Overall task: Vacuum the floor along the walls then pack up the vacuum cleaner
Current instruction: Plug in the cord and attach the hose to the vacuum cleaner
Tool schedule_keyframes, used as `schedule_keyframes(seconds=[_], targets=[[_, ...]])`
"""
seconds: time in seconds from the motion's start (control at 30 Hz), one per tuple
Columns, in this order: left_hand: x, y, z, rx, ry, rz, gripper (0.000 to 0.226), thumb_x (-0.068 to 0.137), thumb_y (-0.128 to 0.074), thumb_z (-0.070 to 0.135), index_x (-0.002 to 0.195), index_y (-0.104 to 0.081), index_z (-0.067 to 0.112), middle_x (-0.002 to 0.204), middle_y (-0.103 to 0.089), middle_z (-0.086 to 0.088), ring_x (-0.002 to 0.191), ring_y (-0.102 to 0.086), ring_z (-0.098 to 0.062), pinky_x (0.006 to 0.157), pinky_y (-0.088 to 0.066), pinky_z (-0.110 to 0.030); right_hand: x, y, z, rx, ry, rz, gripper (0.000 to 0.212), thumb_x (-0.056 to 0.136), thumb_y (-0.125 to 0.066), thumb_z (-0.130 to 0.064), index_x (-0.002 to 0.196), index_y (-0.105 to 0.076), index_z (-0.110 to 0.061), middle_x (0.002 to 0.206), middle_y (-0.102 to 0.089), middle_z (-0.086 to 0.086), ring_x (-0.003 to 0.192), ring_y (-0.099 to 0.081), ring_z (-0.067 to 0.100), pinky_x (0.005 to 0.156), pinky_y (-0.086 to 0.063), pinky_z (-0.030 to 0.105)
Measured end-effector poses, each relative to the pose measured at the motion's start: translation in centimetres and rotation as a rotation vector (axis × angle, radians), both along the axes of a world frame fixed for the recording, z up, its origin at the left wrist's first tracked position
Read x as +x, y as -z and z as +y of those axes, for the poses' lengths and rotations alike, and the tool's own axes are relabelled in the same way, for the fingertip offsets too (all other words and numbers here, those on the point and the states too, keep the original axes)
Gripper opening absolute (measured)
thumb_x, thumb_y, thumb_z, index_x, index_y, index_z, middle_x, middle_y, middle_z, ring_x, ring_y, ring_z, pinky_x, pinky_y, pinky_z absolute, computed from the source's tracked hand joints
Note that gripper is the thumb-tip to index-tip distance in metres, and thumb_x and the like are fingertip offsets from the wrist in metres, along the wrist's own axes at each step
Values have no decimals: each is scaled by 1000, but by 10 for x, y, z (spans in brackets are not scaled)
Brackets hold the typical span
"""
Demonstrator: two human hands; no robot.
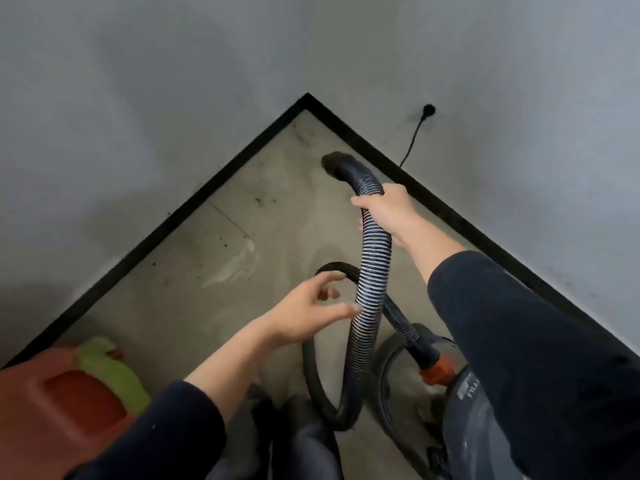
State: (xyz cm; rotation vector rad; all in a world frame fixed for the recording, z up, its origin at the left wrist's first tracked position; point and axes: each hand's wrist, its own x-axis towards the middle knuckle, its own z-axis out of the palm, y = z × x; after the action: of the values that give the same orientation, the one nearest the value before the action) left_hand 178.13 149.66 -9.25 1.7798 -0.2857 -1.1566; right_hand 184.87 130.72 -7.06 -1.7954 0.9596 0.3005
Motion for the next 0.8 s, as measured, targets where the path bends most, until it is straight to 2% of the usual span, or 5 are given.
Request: schedule_keyframes(seconds=[0.07,0.17,0.4,0.57,0.8], targets=[[24,3,21,28,-244,75,46,93,-62,34,136,-50,23,120,-62,0,108,-57,-11,87,-45,-19,11,-1,18,24,-148,-31,32,80,-75,-14,107,-59,-4,79,-63,14,65,-63,28,70,-57,46],[61,16,55,90,-676,185,34,99,-50,34,126,-59,14,126,-61,-4,115,-56,-16,97,-47,-32,26,-2,53,65,-370,-69,33,83,-72,-10,113,-60,-9,85,-63,11,67,-62,23,68,-55,39],[119,47,149,-409,-1359,596,74,99,-35,55,148,-31,0,148,-41,-17,137,-41,-25,112,-33,-35,48,22,131,192,-608,-33,44,82,-70,2,119,-57,-18,85,-61,2,66,-60,15,60,-53,26],[132,88,199,-476,-1554,743,68,98,-46,48,144,-37,-1,142,-49,-20,131,-48,-29,107,-40,-38,54,48,153,235,-680,93,50,79,-72,0,125,-61,-16,94,-65,4,76,-64,15,73,-58,28],[130,114,211,-474,-1643,847,50,101,-48,30,144,-37,7,125,-59,-21,117,-56,-34,97,-45,-47,58,74,147,390,-732,320,39,78,-72,1,113,-68,-16,83,-67,2,70,-65,16,68,-51,24]])
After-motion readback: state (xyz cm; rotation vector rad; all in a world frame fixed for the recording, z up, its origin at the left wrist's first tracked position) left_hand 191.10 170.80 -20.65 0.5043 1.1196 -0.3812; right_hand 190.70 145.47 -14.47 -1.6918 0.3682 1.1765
